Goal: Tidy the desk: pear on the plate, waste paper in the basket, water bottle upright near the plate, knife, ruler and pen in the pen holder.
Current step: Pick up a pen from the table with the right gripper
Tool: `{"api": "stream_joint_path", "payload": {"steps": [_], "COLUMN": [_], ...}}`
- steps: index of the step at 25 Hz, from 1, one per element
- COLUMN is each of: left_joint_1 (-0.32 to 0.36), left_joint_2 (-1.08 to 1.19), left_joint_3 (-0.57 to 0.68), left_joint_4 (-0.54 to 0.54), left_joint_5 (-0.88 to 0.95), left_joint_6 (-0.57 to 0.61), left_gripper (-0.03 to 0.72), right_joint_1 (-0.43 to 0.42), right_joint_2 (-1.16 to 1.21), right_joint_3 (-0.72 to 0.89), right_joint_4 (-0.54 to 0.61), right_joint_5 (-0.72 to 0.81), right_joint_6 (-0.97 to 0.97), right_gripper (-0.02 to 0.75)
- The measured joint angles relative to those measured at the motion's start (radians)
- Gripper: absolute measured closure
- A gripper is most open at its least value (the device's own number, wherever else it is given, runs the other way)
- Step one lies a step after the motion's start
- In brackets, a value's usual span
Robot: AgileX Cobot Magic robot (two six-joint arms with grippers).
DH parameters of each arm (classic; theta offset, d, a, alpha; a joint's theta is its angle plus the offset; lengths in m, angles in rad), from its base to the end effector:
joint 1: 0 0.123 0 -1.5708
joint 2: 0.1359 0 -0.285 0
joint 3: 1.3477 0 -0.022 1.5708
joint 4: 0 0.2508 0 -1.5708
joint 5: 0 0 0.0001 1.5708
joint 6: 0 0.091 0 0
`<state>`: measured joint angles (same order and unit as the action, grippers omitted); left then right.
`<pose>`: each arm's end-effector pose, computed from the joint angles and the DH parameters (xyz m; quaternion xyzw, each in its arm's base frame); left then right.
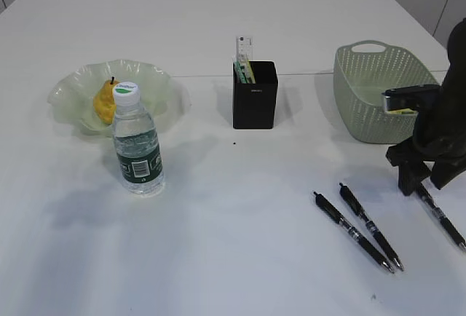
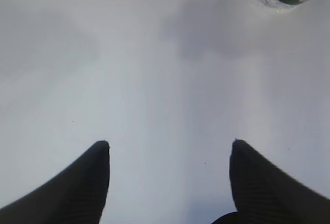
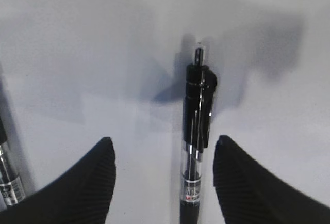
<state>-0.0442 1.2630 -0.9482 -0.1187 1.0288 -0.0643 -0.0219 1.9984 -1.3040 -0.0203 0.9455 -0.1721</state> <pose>0.2281 -0.0193 0.2826 -0.0322 0.9857 -0.0634 0.1531 0.3722 -0.0097 0.1479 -0.0809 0.9966 -0.0091 0.0082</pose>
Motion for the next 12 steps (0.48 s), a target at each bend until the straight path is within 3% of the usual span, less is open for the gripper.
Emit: {"api": "stream_joint_path", "payload": {"steps": [12], "left_joint_1": [0.000], "left_joint_2": [0.000], "left_joint_3": [0.000], "left_joint_4": [0.006], "left_joint_5": [-0.005], "left_joint_6": [0.000], "left_gripper": [0.178], "right_joint_1": [-0.042], "right_joint_2": [0.019], "right_joint_3": [0.000], "right_joint_4": [0.020], "right_joint_5": [-0.012], "right_joint_6": [-0.003], "right_gripper": [0.324]}}
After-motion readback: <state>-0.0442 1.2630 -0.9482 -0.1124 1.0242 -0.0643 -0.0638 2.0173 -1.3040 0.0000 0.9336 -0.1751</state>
